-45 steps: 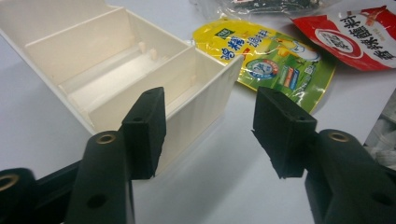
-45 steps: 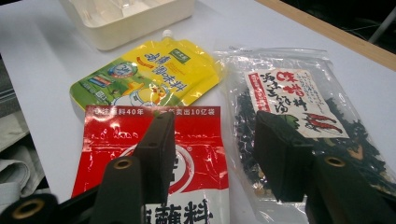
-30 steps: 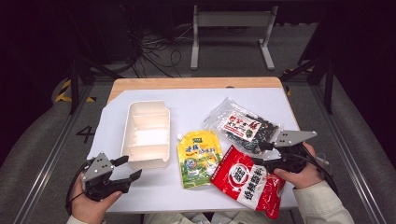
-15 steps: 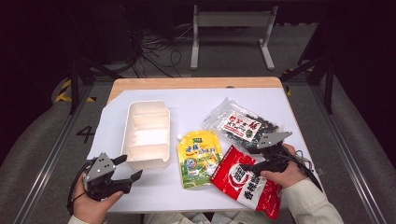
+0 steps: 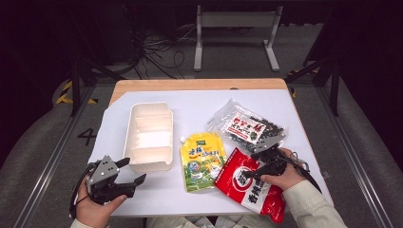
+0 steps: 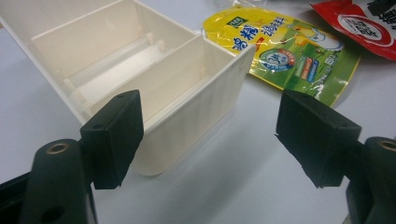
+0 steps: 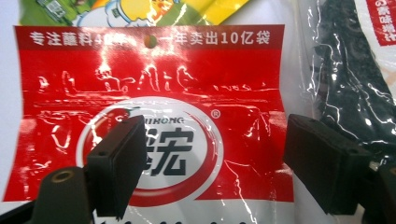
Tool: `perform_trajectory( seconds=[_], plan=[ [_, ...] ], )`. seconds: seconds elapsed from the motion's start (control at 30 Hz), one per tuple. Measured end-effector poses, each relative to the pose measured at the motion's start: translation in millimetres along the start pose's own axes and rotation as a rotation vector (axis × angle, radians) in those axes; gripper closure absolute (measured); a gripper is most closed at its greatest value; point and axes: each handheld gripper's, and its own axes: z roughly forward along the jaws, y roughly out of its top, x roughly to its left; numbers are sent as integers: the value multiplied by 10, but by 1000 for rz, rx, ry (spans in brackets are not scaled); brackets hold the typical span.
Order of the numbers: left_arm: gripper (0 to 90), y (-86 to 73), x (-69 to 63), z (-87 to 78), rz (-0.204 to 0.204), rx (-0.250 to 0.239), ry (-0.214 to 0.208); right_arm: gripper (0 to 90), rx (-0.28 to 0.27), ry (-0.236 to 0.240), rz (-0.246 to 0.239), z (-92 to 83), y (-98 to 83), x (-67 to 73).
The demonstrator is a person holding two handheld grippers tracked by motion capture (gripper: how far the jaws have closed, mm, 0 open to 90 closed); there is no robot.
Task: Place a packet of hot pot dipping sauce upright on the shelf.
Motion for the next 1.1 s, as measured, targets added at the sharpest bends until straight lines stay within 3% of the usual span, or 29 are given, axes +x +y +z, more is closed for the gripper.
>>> perform_trajectory(
  seconds=[0.3, 0.47, 0.6, 0.67, 0.87, 0.93, 1.1],
  plan=[
    [221, -3, -6, 6, 2, -3, -2, 205, 23, 6, -7, 85, -2, -25],
    [220, -3, -13, 9, 6, -2, -3, 152, 48, 17, -31, 156, 5, 5],
    [219, -6, -16, 8, 5, -4, -2, 158, 75, -11, -70, 162, 11, 41],
    [219, -7, -16, 9, 4, -6, -2, 163, 92, -27, -64, 146, 10, 49],
    [216, -9, -20, 18, 9, -6, -3, 210, 85, -71, -80, 151, 10, 36],
    [216, -9, -21, 18, 10, -7, -3, 173, 89, -76, -48, 173, -4, -7],
    [215, -9, -23, 24, 14, -6, -2, 100, 88, -64, -53, 199, -14, 4]
  ],
)
